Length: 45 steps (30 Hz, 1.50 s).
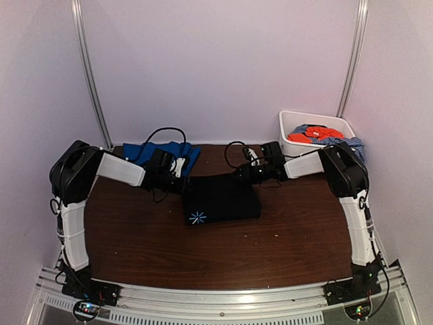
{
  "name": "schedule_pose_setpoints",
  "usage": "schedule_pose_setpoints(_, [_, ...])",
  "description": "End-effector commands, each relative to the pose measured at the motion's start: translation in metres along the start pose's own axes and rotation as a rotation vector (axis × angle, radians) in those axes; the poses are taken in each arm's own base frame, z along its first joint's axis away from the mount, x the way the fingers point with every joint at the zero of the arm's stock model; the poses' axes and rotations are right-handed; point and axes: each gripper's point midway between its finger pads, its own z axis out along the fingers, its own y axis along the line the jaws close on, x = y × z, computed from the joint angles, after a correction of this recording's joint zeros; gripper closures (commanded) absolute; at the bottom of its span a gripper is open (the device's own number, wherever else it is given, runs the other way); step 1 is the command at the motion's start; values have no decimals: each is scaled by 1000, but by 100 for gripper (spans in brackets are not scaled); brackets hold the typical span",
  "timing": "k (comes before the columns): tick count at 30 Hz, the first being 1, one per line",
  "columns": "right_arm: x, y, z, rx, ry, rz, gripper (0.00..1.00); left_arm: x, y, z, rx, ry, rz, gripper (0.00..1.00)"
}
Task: Fold and stack the mixed laundry pile
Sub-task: Smooth out the square-folded T-shirt at the center of the board, then pick up the square-folded T-shirt from the center of the board.
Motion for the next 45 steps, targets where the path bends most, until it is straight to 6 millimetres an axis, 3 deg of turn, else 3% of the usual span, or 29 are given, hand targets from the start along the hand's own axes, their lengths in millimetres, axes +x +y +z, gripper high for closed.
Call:
schedule_pose_setpoints(1, [-5,11,-19,68,5,-97,55,-8,3,-40,-41,-65,-60,50])
schedule_pose_setpoints(3, [-24,58,-44,47,-43,-245,52,-16,9,-63,-82,-102,-89,47])
schedule_pose_setpoints(5, [-18,98,-58,35,-51,-377,51,-25,13,-90,-87,-156,-146,38])
schedule_pose_setpoints(7, [1,126,-63,32,-32,-480,50,-23,18,-108,-82,-188,-203,26])
schedule_pose_setpoints(9, [24,148,-62,34,5,-580,50,-19,19,-120,-85,-197,-248,22])
schedule_pose_setpoints(15, [99,185,-39,65,161,-805,51,6,12,-129,-25,-141,-384,15])
schedule_pose_setpoints(21, [144,213,-16,63,234,-951,56,22,12,-139,-27,-146,-413,13])
schedule_pose_setpoints(26, [167,208,8,93,294,-1013,58,29,14,-142,-36,-144,-412,13])
schedule_pose_setpoints(33, [180,202,36,133,331,-1070,55,41,21,-140,-43,-129,-438,12])
schedule_pose_setpoints(39, [199,167,53,276,416,-1150,56,57,26,-137,-49,-111,-495,12])
schedule_pose_setpoints(42, [204,149,51,364,438,-1209,68,70,25,-130,-31,-88,-539,12])
schedule_pose_setpoints(45, [197,150,46,422,400,-1249,95,77,22,-123,20,-90,-584,12])
